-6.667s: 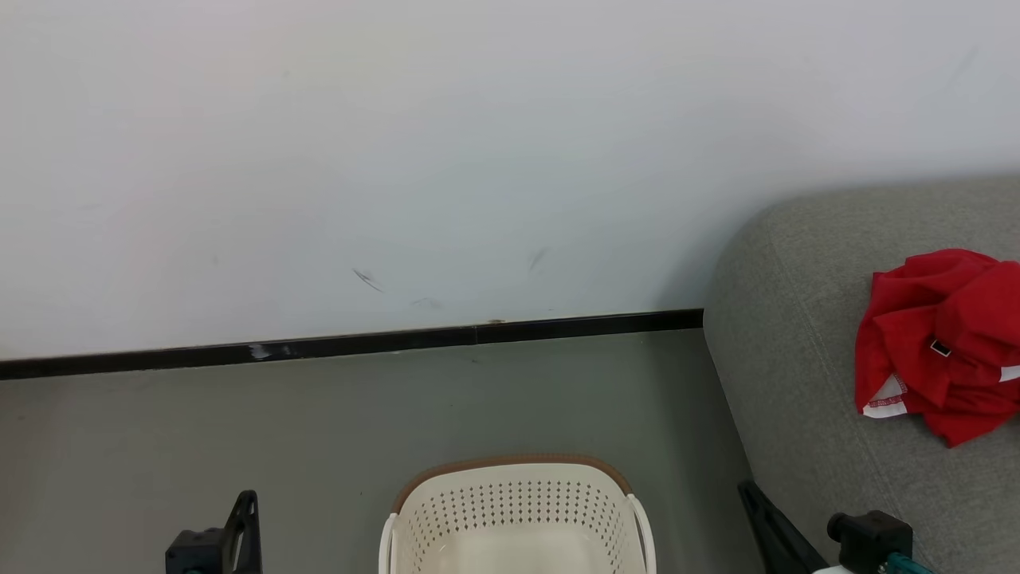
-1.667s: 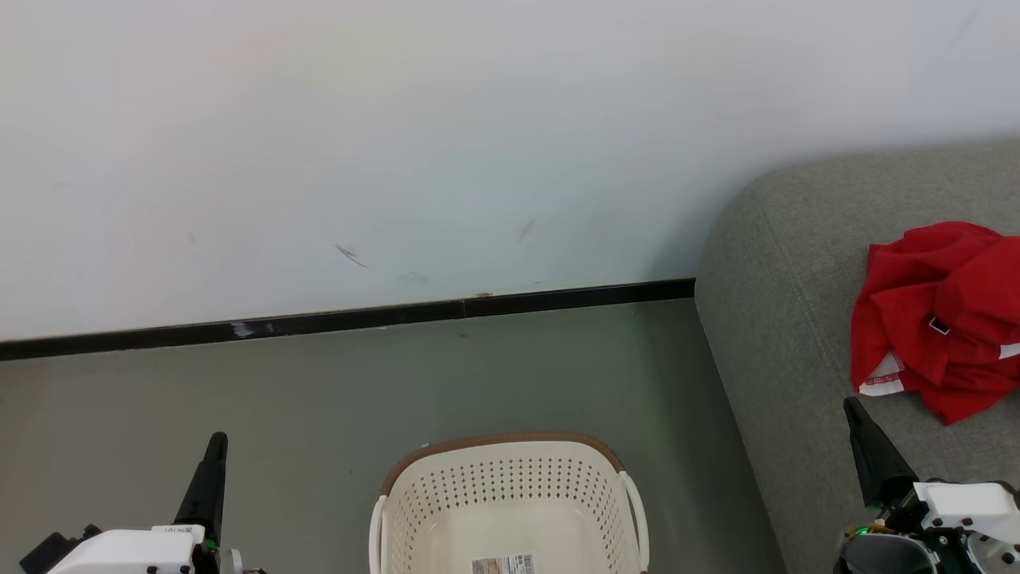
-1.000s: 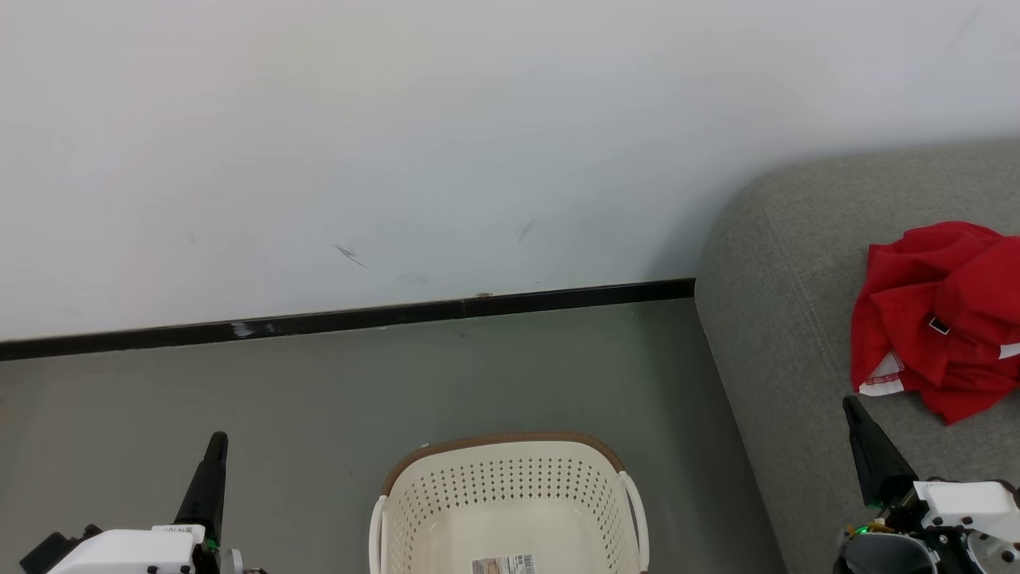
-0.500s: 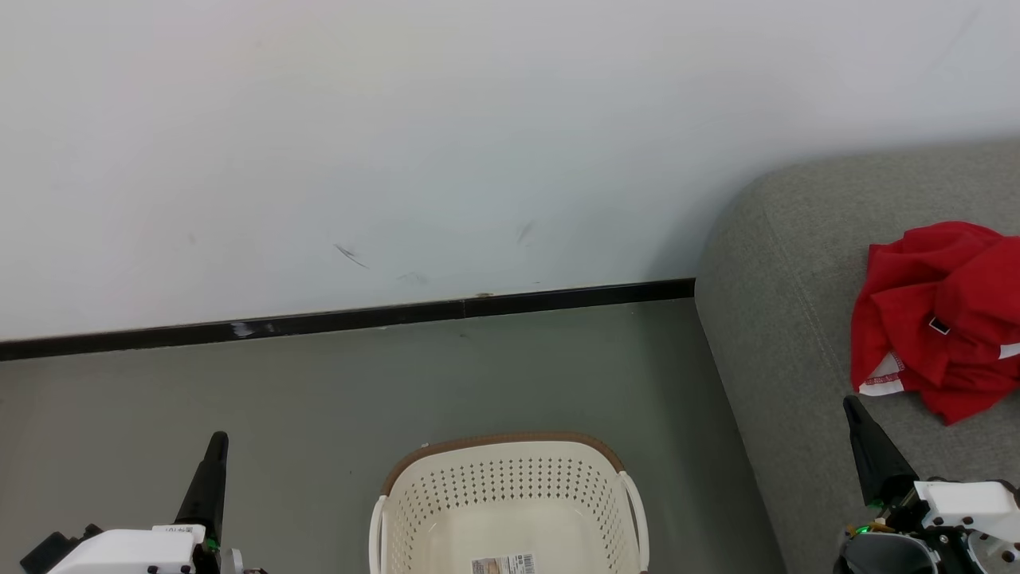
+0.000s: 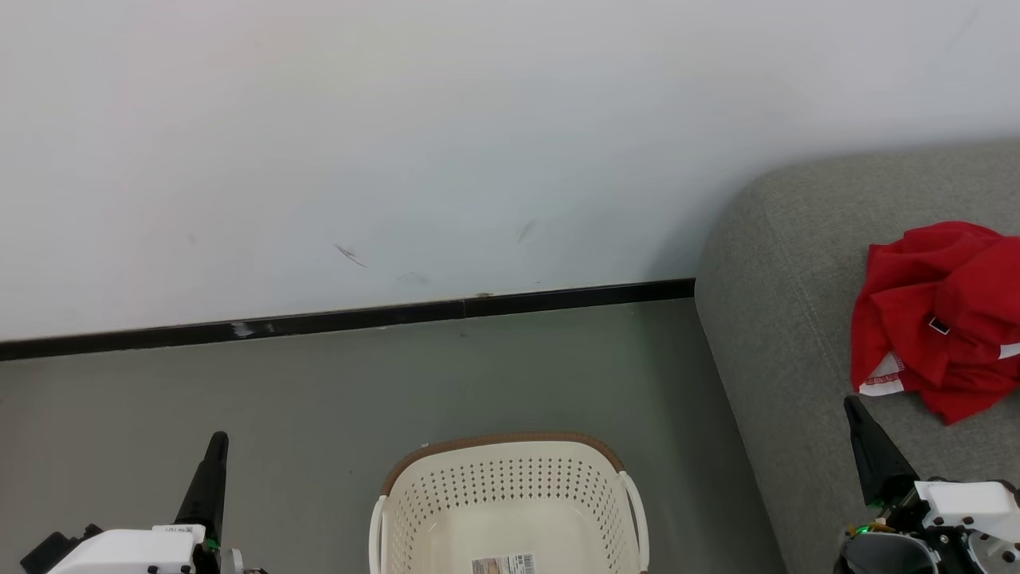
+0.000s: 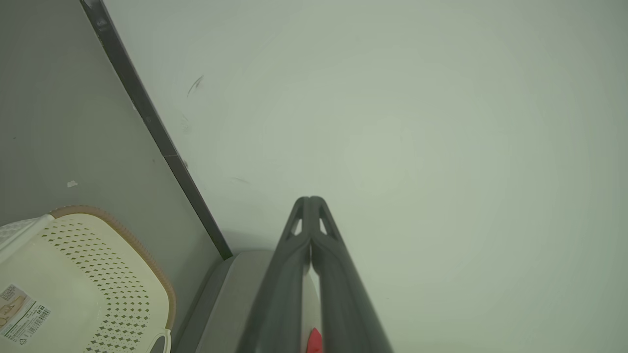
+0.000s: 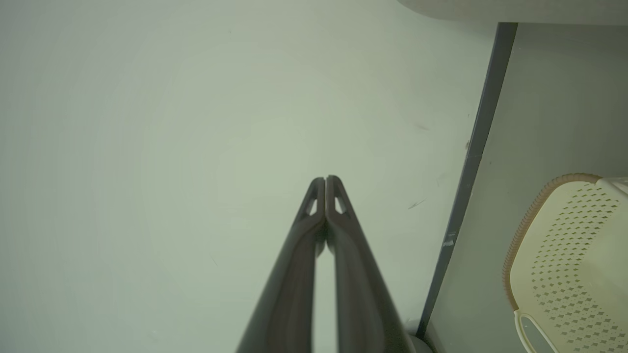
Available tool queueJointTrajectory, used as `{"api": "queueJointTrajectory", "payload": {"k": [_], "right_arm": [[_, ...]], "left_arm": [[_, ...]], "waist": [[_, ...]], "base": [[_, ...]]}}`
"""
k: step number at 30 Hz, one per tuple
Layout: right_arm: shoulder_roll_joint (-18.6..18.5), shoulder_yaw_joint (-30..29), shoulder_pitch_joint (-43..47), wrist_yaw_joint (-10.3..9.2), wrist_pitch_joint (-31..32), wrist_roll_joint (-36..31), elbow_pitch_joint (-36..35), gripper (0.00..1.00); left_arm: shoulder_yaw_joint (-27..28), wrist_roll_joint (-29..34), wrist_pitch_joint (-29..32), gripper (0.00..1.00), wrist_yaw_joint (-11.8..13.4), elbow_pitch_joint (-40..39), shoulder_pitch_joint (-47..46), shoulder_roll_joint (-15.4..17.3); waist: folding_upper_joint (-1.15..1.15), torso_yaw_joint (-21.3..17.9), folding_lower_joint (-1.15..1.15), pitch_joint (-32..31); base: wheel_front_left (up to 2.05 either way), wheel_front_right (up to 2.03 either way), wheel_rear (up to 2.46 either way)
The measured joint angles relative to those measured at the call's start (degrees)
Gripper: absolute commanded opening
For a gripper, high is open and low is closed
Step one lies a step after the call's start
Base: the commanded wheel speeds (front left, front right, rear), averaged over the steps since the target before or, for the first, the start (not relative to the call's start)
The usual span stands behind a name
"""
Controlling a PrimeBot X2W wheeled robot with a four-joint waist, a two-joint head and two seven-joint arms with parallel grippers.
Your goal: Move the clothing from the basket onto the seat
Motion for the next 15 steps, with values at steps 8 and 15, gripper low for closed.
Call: {"api": "queueJointTrajectory", "payload": {"k": [8, 15], "right_arm": [[0.1, -0.1, 0.0, 0.0, 0.0, -0.3, 0.0, 0.0], [0.2, -0.2, 0.0, 0.0, 0.1, -0.3, 0.0, 0.0]], "left_arm": [[0.0, -0.3, 0.0, 0.0, 0.0, 0.0, 0.0, 0.0], [0.0, -0.3, 0.0, 0.0, 0.0, 0.0, 0.0, 0.0]], "waist": [[0.0, 0.0, 0.0, 0.0], [0.0, 0.0, 0.0, 0.0]], "base": [[0.0, 0.0, 0.0], [0.0, 0.0, 0.0]]}}
